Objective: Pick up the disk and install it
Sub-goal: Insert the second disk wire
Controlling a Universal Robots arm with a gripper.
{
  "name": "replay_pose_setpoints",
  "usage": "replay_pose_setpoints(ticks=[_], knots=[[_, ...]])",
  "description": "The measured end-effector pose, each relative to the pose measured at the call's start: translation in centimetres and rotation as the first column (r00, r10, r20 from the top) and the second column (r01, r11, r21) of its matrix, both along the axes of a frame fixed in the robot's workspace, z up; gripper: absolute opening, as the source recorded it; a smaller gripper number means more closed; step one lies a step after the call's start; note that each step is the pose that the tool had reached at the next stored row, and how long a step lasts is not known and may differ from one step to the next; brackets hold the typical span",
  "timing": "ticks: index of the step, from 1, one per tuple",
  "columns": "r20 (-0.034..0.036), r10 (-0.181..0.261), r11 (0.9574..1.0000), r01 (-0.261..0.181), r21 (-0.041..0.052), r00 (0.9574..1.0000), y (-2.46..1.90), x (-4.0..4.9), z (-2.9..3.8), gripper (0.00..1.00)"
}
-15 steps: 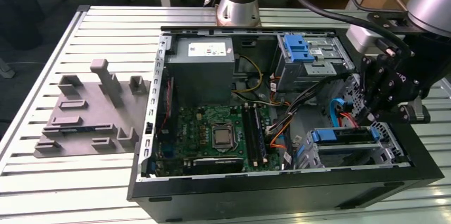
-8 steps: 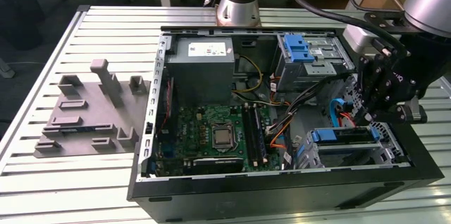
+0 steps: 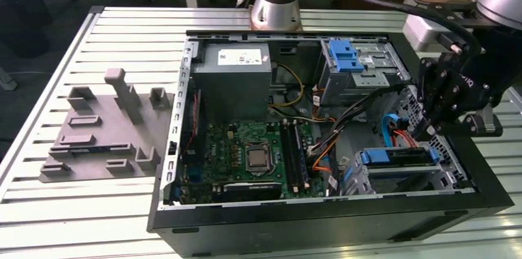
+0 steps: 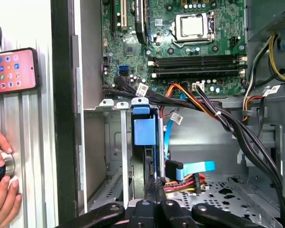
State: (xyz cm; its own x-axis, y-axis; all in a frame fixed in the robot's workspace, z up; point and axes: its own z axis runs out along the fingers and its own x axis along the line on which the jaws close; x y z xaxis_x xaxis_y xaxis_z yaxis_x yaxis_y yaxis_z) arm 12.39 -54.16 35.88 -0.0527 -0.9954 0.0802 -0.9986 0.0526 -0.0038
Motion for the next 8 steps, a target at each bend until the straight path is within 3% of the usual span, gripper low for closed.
replay_pose_setpoints(ticks=[5,8], knots=[[-0.0008,0.000,1.0000,0.000,0.0000,1.0000,0.00,0.00,0.86,0.11],[-0.0009,0.000,1.0000,0.000,0.0003,1.0000,0.00,0.00,1.00,0.11]])
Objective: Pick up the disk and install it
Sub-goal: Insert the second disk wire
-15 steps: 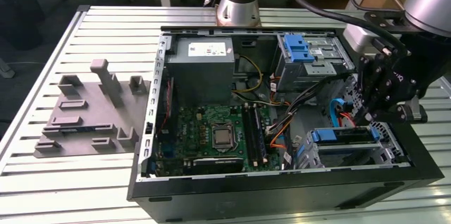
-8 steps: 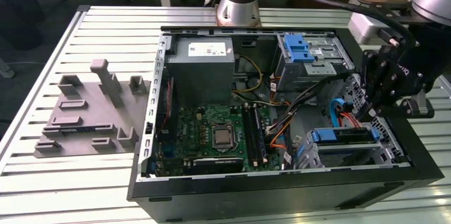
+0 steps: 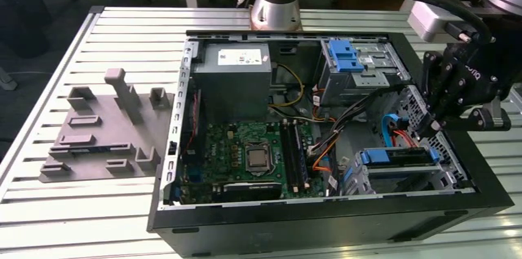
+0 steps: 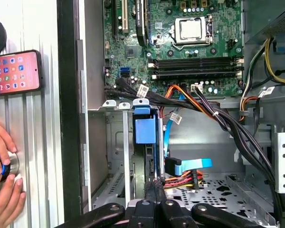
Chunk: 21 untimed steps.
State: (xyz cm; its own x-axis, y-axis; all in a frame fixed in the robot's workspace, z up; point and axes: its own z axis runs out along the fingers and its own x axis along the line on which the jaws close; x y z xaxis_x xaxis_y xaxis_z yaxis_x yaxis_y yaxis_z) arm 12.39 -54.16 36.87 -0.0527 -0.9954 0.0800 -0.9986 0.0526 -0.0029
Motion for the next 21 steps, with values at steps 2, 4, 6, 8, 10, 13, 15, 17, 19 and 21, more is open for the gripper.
replay_pose_setpoints(ticks=[2,4,6,8,10,13,15,17,19,21], knots=[[-0.0001,0.000,1.0000,0.000,-0.0001,1.0000,0.00,-0.05,0.01,0.11],[0.0000,0.000,1.0000,0.000,-0.0001,1.0000,0.00,-0.16,0.01,0.11],[0.0000,0.000,1.0000,0.000,0.0011,1.0000,0.00,-0.35,0.03,0.11],[0.0000,0.000,1.0000,0.000,0.0042,1.0000,0.00,-0.44,0.20,0.11],[0.0000,0.000,1.0000,0.000,0.0070,1.0000,0.00,-0.51,0.63,0.11],[0.0000,0.000,0.9999,0.000,0.0116,1.0000,0.00,-0.81,0.95,0.11],[0.0000,0.000,0.9999,0.000,0.0136,1.0000,0.01,-1.13,0.98,0.11],[0.0000,0.000,0.9999,0.000,0.0150,1.0000,0.00,-1.50,1.01,0.11],[-0.0001,0.000,0.9998,0.000,0.0184,1.0000,0.00,-1.84,1.07,0.11],[0.0000,0.000,0.9997,0.000,0.0232,1.0000,0.00,-2.09,1.23,0.11]])
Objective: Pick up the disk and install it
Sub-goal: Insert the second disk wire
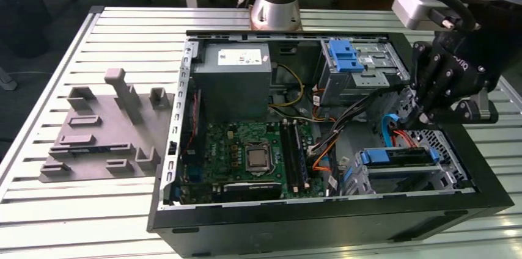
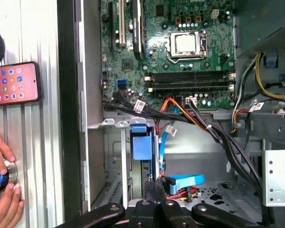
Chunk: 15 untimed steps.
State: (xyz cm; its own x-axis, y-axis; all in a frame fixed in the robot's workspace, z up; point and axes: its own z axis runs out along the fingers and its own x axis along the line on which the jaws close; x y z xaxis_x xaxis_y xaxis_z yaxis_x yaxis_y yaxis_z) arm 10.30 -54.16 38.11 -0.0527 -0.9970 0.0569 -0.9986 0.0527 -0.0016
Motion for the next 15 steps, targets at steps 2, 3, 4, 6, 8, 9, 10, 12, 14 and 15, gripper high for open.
replay_pose_setpoints(ticks=[2,3,4,6,8,9,10,12,14,15], knots=[[0.0000,0.000,1.0000,0.000,0.0039,1.0000,0.00,-0.25,0.21,0.11],[0.0000,0.000,1.0000,0.000,0.0050,1.0000,0.00,-0.38,0.30,0.11],[0.0000,0.000,1.0000,0.000,0.0053,1.0000,0.01,-0.51,0.33,0.11],[0.0000,0.000,1.0000,0.000,0.0055,1.0000,0.06,-0.72,0.33,0.11],[0.0000,0.000,1.0000,0.000,0.0054,1.0000,0.18,-0.74,0.33,0.11],[0.0000,0.000,1.0000,0.000,0.0054,1.0000,0.26,-0.73,0.33,0.11],[0.0000,0.000,1.0000,0.000,0.0053,1.0000,0.40,-0.74,0.33,0.11],[-0.0001,0.000,1.0000,0.000,0.0047,1.0000,0.69,-0.74,0.34,0.11],[-0.0001,0.000,1.0000,0.000,0.0046,1.0000,0.72,-0.74,0.34,0.11],[-0.0001,0.000,1.0000,0.000,0.0046,1.0000,0.72,-0.74,0.33,0.11]])
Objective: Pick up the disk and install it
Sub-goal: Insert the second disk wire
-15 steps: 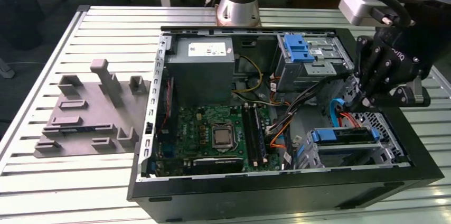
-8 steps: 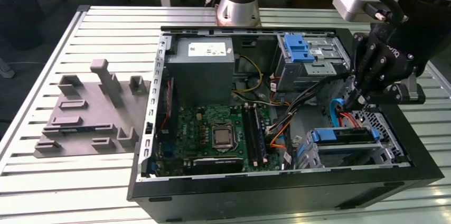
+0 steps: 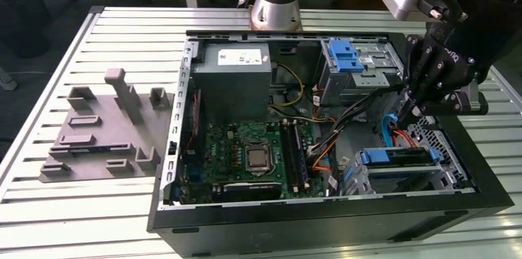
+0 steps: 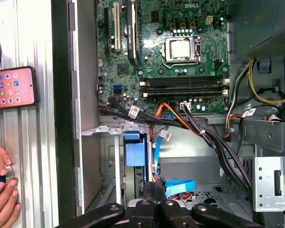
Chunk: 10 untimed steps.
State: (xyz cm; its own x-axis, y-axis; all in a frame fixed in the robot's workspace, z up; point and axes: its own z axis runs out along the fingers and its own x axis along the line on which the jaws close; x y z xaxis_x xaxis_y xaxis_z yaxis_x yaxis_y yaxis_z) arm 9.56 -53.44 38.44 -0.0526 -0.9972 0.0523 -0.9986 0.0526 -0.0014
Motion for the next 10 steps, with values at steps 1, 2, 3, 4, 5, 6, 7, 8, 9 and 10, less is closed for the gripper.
replay_pose_setpoints(ticks=[1,2,3,4,5,6,7,8,9,10], knots=[[0.0000,0.000,1.0000,0.000,-0.0001,1.0000,0.00,0.00,0.00,0.11],[0.0000,0.000,1.0000,0.000,0.0000,1.0000,0.00,0.00,0.00,0.11],[0.0000,0.000,1.0000,0.000,0.0001,1.0000,0.01,0.00,-0.01,0.11],[0.0000,0.000,1.0000,0.000,0.0003,1.0000,0.04,0.00,-0.04,0.11],[0.0000,0.000,1.0000,0.000,0.0002,1.0000,0.12,0.00,-0.07,0.17],[-0.0001,0.000,1.0000,0.000,0.0000,1.0000,0.23,0.00,-0.11,0.17],[-0.0004,0.000,1.0000,0.000,0.0000,1.0000,0.34,0.00,-0.17,0.19],[-0.0008,0.000,1.0000,0.000,0.0001,1.0000,0.43,0.00,-0.25,0.19],[-0.0011,0.000,1.0000,0.000,0.0002,1.0000,0.48,0.00,-0.32,0.19],[-0.0013,0.000,1.0000,0.000,0.0003,1.0000,0.48,0.00,-0.42,0.25]])
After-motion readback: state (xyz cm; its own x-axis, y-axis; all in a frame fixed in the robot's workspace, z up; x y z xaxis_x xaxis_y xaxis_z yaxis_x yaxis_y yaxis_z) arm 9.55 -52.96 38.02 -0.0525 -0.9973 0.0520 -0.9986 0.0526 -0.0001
